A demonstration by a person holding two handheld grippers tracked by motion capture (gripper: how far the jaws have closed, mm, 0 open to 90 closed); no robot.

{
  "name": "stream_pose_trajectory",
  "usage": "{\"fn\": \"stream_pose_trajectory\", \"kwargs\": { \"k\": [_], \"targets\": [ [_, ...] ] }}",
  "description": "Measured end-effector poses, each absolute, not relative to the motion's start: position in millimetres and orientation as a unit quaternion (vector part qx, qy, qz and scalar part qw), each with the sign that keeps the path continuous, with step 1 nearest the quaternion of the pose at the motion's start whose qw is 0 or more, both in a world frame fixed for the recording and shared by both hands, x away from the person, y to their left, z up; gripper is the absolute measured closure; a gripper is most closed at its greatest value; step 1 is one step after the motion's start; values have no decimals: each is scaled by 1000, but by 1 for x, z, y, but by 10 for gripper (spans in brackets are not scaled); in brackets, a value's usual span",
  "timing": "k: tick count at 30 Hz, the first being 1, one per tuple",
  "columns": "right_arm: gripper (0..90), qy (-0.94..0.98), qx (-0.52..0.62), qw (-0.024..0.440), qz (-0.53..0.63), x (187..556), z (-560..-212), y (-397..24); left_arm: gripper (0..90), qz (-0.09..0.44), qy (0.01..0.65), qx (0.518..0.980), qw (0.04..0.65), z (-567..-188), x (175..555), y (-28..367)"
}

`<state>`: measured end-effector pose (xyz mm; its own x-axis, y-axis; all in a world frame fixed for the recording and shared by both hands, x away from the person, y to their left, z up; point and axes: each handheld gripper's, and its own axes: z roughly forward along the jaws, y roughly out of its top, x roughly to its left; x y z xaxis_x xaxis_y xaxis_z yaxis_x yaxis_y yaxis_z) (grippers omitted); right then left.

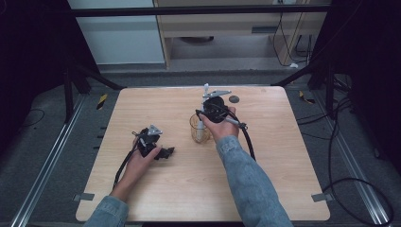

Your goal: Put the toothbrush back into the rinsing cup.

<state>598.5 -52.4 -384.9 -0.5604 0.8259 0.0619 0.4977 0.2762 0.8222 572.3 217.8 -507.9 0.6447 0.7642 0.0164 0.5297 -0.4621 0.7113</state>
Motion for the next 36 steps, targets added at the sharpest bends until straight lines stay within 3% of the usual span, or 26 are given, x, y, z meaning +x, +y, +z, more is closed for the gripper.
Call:
{"fn": "stream_pose_trajectory", "kwargs": {
  "k": [15,21,22,24,28,36],
  "targets": [
    [559,773,429,211,417,595,-380,-63,0,169,386,838,346,-508,572,218],
    [329,771,434,221,410,592,-378,-66,0,169,386,838,346,-508,572,218],
    [329,771,434,221,410,592,-378,-66,0,169,386,838,346,-508,572,218],
    [211,770,436,229,405,592,-378,-66,0,169,386,838,346,-508,572,218],
    [96,779,435,239,383,591,-379,-65,0,169,386,838,346,-508,572,218],
    [65,779,428,249,386,588,-377,-67,0,169,386,838,346,-508,572,218]
  ]
}}
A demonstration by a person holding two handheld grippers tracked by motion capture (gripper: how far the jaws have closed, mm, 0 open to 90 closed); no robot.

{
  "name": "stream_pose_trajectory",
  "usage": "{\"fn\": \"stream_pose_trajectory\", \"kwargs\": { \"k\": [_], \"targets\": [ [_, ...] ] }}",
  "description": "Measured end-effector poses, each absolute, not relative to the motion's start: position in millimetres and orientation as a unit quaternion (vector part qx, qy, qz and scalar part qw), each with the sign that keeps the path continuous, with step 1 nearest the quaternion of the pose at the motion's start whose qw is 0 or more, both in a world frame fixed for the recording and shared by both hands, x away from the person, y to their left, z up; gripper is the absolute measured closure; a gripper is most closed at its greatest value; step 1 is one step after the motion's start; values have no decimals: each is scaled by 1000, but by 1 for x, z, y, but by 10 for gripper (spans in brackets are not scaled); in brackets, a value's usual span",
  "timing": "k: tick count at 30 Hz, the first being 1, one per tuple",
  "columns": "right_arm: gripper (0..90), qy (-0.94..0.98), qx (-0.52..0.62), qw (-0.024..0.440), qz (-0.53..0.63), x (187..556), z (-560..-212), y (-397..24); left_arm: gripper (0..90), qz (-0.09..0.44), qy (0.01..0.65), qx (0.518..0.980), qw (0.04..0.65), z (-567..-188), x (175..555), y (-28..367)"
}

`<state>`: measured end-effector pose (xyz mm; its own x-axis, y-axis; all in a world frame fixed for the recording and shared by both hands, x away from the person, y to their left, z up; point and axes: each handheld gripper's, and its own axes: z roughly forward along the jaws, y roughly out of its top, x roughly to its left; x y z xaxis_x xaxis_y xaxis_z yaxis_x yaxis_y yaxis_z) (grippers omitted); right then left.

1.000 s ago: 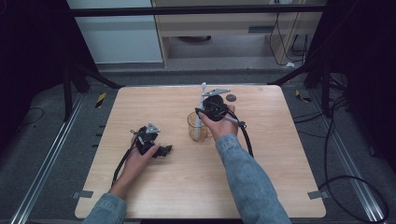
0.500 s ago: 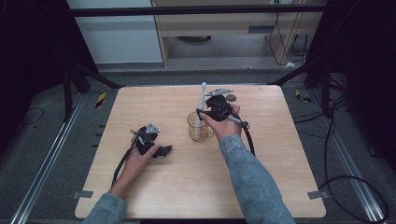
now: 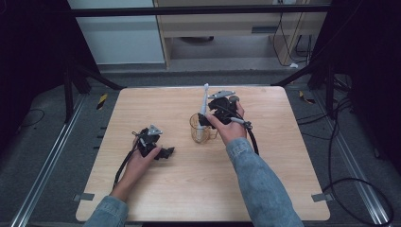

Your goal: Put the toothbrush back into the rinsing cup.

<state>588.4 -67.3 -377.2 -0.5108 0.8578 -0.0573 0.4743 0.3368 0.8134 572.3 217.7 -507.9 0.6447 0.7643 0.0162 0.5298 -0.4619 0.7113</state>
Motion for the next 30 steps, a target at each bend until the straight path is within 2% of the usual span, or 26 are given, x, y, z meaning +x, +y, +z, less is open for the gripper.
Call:
{"fn": "stream_pose_trajectory", "kwargs": {
  "k": [30],
  "targets": [
    [75,781,424,273,368,559,-379,-117,0,170,383,840,344,-508,572,218]
  ]
}}
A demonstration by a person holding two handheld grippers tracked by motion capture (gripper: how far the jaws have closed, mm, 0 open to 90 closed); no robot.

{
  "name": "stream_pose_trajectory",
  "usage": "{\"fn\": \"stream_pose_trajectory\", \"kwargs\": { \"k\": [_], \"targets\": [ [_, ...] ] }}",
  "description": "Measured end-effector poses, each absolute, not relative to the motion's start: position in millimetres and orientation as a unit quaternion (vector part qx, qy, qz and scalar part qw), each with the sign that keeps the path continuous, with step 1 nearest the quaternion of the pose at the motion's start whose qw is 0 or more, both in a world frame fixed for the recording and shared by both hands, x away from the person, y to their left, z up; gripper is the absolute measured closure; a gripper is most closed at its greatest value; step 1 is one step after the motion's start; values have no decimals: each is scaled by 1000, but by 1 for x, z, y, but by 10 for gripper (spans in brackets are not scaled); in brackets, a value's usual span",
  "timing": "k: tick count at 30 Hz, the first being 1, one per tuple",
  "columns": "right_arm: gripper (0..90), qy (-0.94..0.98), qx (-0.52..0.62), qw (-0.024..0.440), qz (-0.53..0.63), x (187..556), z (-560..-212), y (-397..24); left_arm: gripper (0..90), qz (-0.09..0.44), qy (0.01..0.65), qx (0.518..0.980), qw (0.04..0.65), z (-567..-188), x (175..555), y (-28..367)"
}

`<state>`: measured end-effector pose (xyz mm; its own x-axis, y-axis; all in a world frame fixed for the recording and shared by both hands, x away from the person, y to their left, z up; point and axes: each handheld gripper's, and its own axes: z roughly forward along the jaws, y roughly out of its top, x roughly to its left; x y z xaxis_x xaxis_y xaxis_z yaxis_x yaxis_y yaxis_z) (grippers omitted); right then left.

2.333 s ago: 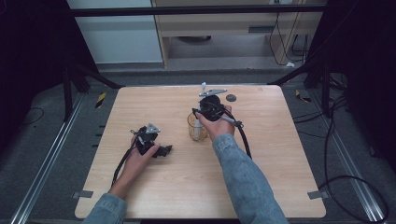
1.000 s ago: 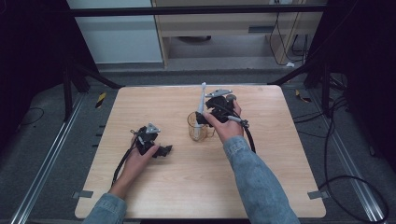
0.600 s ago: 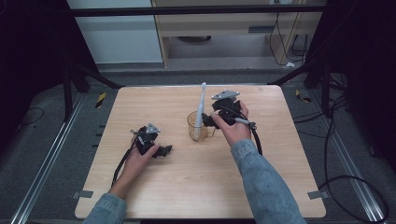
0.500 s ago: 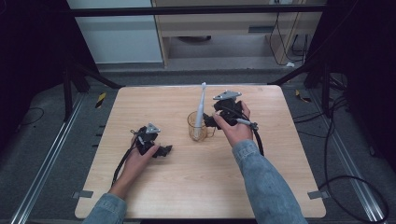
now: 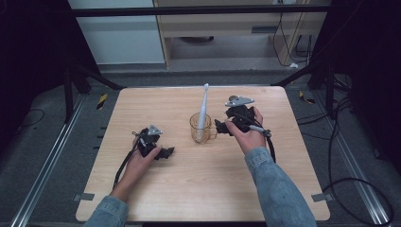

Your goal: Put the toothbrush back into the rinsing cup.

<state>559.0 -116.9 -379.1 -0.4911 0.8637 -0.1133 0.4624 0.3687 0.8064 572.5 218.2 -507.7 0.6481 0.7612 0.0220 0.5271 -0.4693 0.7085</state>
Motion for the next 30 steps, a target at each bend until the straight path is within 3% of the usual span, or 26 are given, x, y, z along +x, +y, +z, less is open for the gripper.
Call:
{"fn": "stream_pose_trajectory", "kwargs": {
  "k": [30],
  "targets": [
    [81,769,466,270,346,544,-411,-168,0,170,384,840,344,-508,572,218]
  ]
}}
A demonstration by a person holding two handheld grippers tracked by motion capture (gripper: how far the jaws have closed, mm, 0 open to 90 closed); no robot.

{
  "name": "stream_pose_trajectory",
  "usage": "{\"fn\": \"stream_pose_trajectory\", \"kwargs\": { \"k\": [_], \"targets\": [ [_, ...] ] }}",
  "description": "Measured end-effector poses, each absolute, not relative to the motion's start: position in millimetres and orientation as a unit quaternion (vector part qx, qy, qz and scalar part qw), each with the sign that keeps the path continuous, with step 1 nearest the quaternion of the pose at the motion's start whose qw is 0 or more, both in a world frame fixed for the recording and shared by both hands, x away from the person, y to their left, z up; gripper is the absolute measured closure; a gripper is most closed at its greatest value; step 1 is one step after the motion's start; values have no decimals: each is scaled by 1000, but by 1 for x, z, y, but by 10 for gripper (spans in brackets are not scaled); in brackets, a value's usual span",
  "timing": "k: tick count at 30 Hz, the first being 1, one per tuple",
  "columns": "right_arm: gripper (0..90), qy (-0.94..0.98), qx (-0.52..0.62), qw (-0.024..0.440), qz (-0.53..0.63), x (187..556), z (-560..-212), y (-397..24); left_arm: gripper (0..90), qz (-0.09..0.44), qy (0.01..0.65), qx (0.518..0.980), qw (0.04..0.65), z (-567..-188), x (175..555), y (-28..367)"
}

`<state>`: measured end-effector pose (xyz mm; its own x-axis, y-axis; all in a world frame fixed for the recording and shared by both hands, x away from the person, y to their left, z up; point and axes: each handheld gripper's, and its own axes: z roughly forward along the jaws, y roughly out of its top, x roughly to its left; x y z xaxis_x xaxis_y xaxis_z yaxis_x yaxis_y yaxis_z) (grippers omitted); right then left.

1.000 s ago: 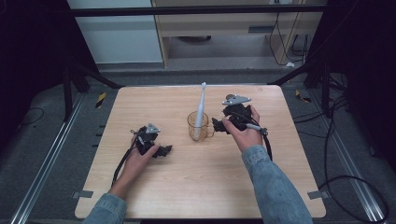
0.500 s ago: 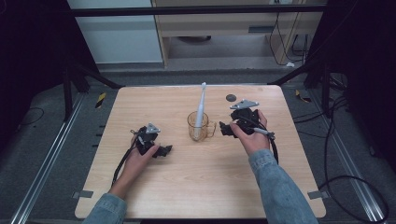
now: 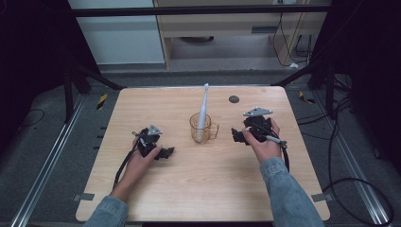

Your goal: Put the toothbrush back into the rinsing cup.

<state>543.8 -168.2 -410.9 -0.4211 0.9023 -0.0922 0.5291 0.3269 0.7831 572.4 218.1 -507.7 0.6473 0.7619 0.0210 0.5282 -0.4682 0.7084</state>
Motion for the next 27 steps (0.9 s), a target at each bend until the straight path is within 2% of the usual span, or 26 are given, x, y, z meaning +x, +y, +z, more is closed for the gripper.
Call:
{"fn": "stream_pose_trajectory", "kwargs": {
  "k": [27],
  "targets": [
    [95,758,512,256,312,538,-456,-211,0,170,384,840,344,-508,572,218]
  ]
}}
